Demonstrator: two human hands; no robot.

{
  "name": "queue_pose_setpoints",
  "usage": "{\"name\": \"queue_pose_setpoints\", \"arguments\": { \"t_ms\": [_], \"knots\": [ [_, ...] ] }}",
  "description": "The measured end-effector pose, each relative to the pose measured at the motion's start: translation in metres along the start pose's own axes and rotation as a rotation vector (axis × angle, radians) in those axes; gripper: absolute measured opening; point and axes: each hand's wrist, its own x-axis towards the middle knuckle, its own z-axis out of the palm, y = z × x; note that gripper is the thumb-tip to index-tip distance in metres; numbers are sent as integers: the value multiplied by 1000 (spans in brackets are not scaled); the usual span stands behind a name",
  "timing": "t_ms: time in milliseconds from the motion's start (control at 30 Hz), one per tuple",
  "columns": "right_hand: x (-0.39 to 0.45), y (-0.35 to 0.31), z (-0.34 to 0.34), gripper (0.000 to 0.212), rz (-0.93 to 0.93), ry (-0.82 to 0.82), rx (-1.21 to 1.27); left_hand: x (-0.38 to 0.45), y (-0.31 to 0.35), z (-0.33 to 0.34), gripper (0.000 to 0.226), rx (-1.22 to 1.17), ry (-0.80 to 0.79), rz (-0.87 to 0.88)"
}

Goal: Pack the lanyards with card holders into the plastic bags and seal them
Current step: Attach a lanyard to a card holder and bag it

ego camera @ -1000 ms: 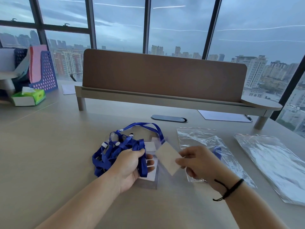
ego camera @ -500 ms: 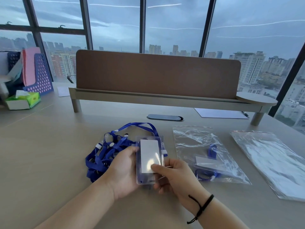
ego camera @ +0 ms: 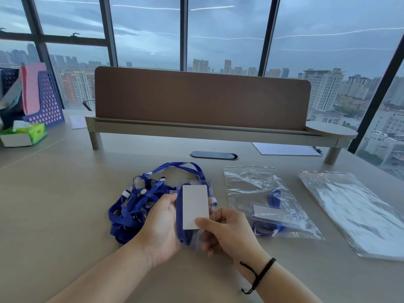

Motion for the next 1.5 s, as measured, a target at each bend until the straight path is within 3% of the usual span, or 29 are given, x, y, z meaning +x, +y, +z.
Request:
{"name": "queue_pose_setpoints", "arguments": {
  "t_ms": [300, 433, 633, 833, 1000, 1167, 1367, 1500],
  "knots": [
    [-2, 1, 0, 26, -56, 55, -43, 3, -7, 7, 26, 119, 211, 178],
    [-3, -2, -2, 25, -62, 65, -17, 2, -7, 17, 19, 124, 200, 250],
    [-6, -16, -20, 28, -63, 47, 20, 0, -3, 43, 45, -25, 144, 83],
    [-20, -20, -66, 28, -92, 83, 26, 9, -16, 79, 36, -13, 164, 42],
    [-34, -19, -112, 26, -96, 164, 52, 14, -39, 128, 41, 95, 32, -54],
    [-45, -17, -161, 23, -116, 283, 87, 33, -69, 173, 68, 165, -160, -52],
    [-47, -13, -221, 22, -76, 372, 90, 59, -108, 220, 28, 297, -255, -17],
    [-32, -11, -257, 22, -15, 387, 2, 91, -131, 245, 23, 356, -242, 27]
  ]
}}
